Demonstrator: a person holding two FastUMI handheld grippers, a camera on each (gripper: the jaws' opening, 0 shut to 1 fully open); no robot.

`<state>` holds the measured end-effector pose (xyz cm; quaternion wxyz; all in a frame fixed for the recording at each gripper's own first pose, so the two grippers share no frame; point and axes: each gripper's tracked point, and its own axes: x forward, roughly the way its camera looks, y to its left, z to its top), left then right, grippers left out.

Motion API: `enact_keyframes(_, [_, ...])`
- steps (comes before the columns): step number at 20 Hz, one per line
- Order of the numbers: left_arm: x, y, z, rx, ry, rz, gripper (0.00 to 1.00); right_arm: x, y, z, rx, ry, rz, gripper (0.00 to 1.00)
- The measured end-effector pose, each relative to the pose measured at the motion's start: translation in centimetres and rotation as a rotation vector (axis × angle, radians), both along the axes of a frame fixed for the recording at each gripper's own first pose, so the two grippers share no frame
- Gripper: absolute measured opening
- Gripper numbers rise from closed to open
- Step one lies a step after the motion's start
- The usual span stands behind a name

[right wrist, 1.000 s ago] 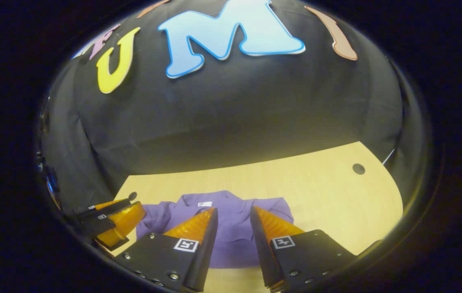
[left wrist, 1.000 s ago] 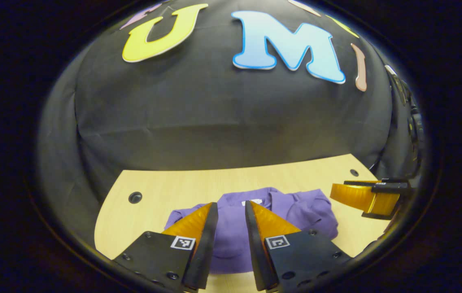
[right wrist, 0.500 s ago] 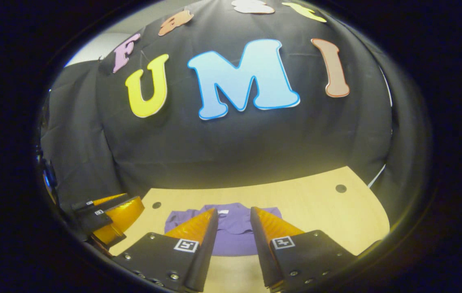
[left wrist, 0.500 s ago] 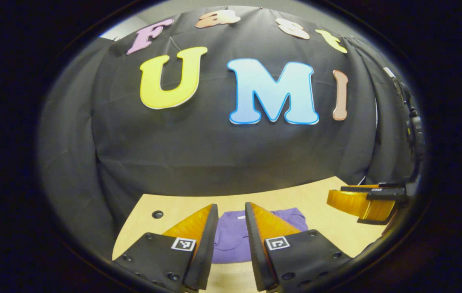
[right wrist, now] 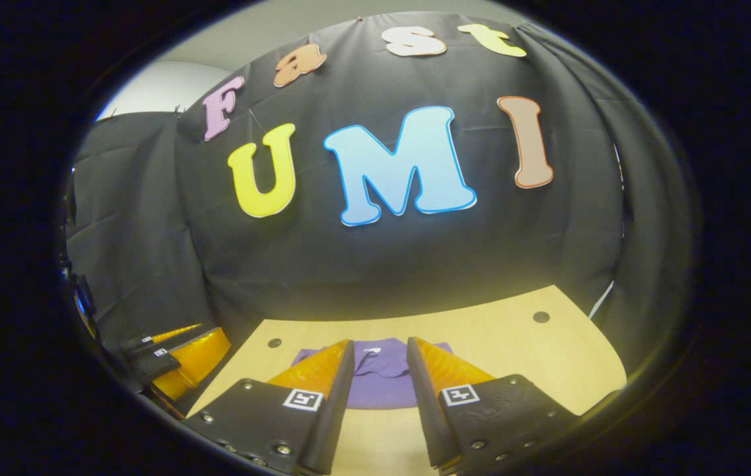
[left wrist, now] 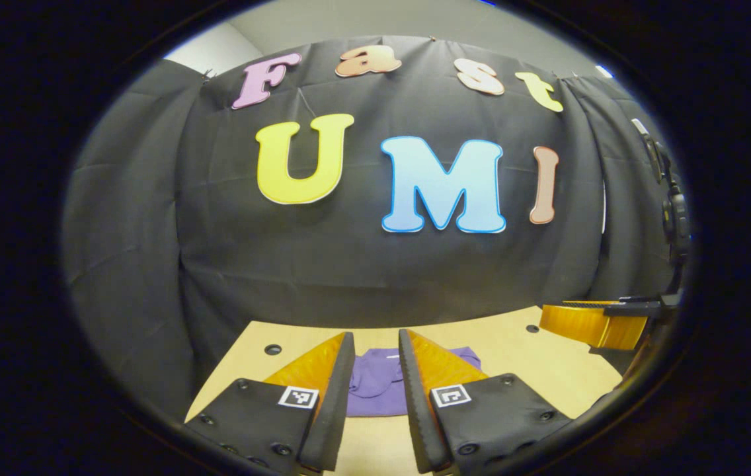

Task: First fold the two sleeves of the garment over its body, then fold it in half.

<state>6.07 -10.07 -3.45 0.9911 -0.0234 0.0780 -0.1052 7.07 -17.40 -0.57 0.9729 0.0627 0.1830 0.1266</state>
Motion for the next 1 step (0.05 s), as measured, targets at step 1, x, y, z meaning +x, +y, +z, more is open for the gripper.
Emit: enact_keyframes(1, [-0.34, 0.38, 0.02, -0.002, 0.000, 0.004, 0.48, -0.33, -0.03, 0.12, 0.001, -0.007, 0.000, 0.57])
